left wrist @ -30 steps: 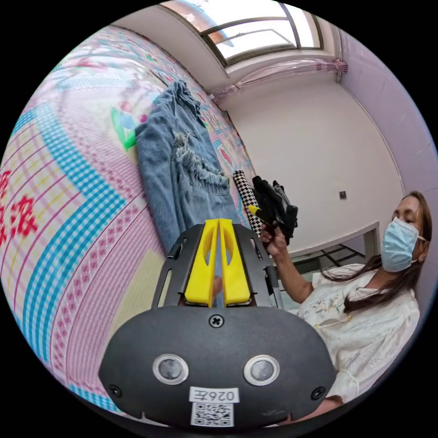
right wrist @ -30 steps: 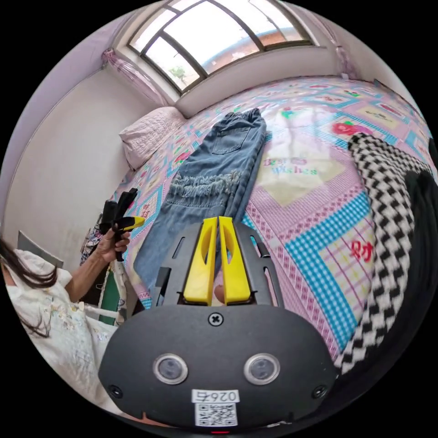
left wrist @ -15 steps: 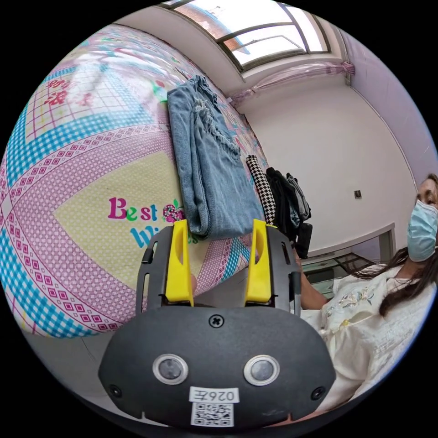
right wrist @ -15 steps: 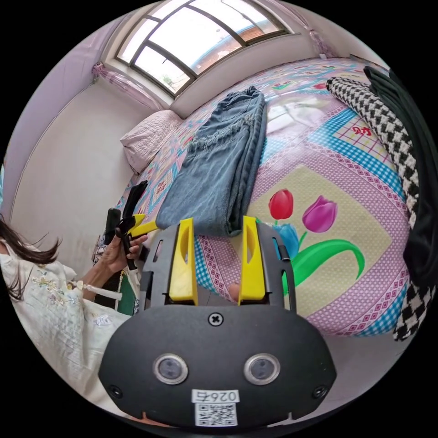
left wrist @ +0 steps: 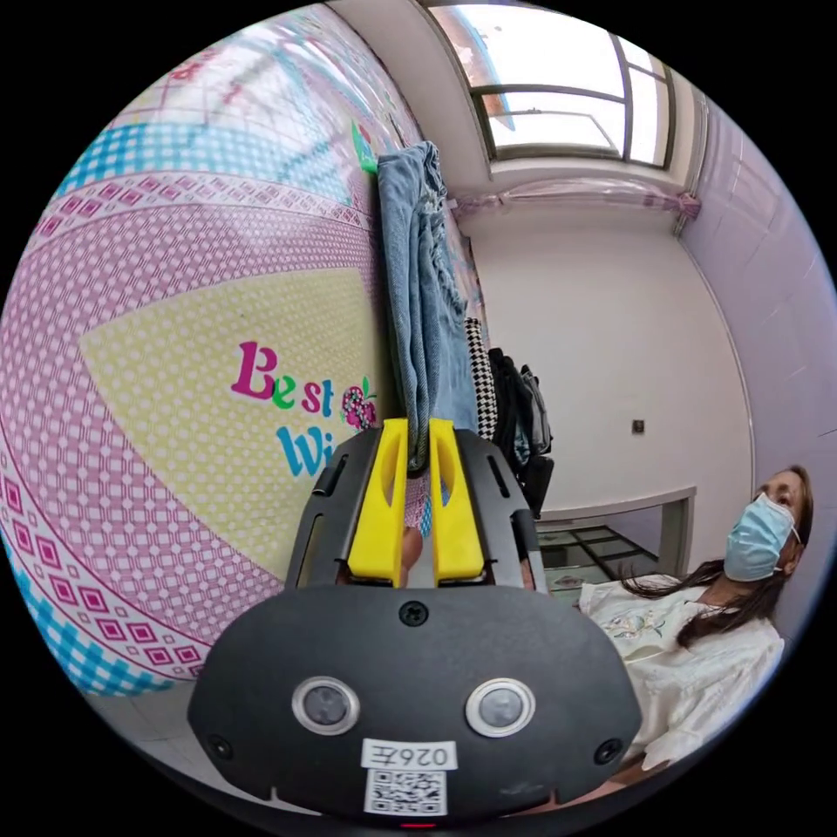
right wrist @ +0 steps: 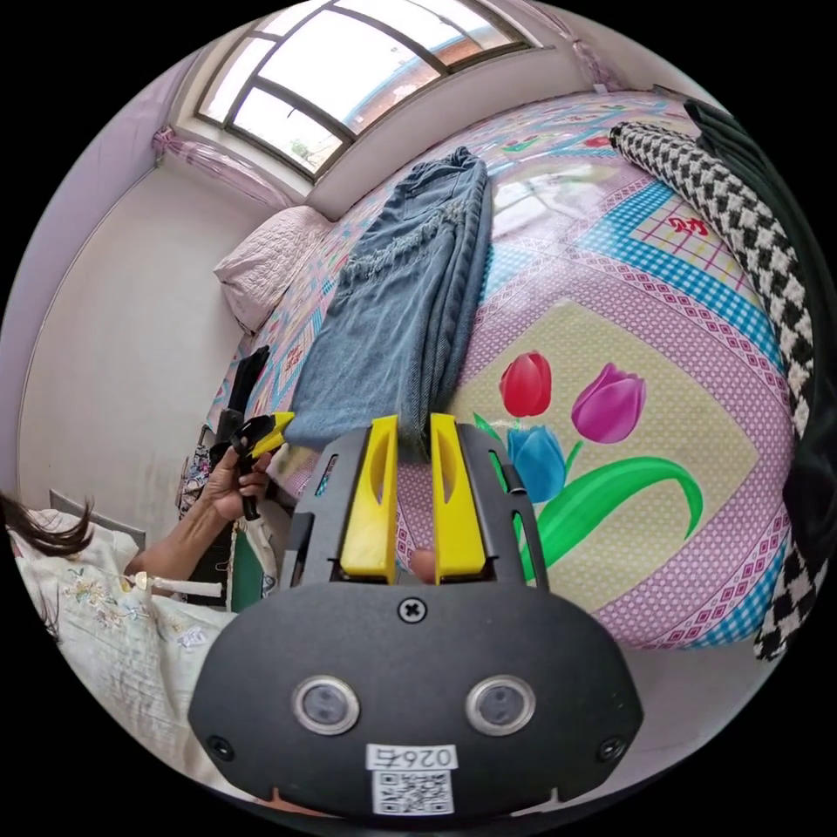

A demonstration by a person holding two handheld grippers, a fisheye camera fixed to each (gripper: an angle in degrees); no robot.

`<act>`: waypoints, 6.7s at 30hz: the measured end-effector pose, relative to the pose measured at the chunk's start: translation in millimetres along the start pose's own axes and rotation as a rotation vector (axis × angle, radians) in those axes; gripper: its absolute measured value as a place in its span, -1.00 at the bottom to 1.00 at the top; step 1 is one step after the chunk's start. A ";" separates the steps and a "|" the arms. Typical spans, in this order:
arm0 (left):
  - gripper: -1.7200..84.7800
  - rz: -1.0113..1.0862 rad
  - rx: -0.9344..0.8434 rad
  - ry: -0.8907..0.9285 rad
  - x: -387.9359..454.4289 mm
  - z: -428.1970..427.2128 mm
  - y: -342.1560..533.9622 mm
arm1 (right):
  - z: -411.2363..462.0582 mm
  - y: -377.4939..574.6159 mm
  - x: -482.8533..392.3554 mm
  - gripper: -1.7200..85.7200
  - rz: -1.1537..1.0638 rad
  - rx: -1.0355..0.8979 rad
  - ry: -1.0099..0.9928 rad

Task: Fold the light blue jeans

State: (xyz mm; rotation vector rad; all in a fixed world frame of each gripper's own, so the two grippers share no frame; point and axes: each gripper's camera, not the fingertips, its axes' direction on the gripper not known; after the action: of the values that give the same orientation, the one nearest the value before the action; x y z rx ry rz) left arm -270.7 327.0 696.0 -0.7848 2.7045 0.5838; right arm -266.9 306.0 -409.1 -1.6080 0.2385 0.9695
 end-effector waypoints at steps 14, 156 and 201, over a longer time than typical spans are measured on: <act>-0.86 -0.021 0.044 0.061 -3.7 -11.5 20.0 | 15.6 -2.0 15.2 -0.94 0.140 0.009 -0.094; -0.77 -0.044 -0.046 0.434 -66.3 -158.4 -353.4 | -77.6 -359.4 233.3 -0.78 0.318 -0.154 -0.588; -0.98 0.702 -0.170 -0.921 -156.9 187.9 22.9 | 114.5 45.2 -147.0 -0.98 -0.712 -0.106 0.749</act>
State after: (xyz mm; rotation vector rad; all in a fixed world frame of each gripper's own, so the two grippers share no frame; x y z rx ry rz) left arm -129.0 499.4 592.7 0.4005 1.9807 1.0087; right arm -440.3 343.9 -336.7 -1.8988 0.0996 -0.1866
